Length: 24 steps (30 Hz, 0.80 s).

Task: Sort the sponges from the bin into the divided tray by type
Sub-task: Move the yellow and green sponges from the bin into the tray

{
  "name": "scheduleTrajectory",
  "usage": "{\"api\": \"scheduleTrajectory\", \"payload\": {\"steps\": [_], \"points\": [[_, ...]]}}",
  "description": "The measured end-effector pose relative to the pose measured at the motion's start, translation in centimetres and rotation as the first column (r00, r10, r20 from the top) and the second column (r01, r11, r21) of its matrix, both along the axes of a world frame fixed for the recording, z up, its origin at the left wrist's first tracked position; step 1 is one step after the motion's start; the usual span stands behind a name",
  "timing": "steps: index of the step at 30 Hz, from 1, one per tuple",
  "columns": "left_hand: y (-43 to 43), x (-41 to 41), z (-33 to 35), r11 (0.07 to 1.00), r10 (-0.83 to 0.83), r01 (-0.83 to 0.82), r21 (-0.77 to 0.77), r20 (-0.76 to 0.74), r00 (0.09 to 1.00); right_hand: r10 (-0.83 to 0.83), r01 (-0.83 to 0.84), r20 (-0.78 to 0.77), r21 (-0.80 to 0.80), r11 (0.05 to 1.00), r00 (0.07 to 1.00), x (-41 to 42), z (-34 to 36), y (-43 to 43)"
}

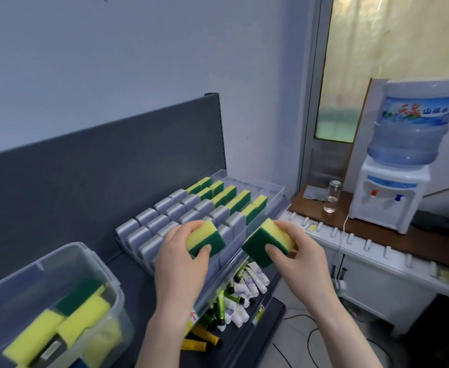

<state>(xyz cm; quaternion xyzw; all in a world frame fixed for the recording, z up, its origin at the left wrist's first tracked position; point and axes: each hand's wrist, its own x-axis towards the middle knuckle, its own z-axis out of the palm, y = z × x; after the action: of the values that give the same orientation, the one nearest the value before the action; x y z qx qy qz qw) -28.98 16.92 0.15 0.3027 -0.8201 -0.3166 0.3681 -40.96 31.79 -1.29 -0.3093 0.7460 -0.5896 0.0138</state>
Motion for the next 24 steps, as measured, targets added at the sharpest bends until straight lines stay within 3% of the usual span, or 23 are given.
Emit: {"api": "scheduleTrajectory", "payload": {"steps": [12, 24], "points": [[0.7, -7.3, -0.5, 0.999, 0.049, -0.048, -0.015, 0.057, 0.997, 0.003, -0.003, 0.019, 0.02, 1.0, 1.0, -8.4, -1.3, 1.8], [-5.3, -17.9, 0.5, 0.998, 0.053, -0.053, -0.043, -0.003, 0.999, 0.041, -0.04, -0.018, 0.061, 0.997, 0.999, -18.7, -0.5, -5.0]]}}
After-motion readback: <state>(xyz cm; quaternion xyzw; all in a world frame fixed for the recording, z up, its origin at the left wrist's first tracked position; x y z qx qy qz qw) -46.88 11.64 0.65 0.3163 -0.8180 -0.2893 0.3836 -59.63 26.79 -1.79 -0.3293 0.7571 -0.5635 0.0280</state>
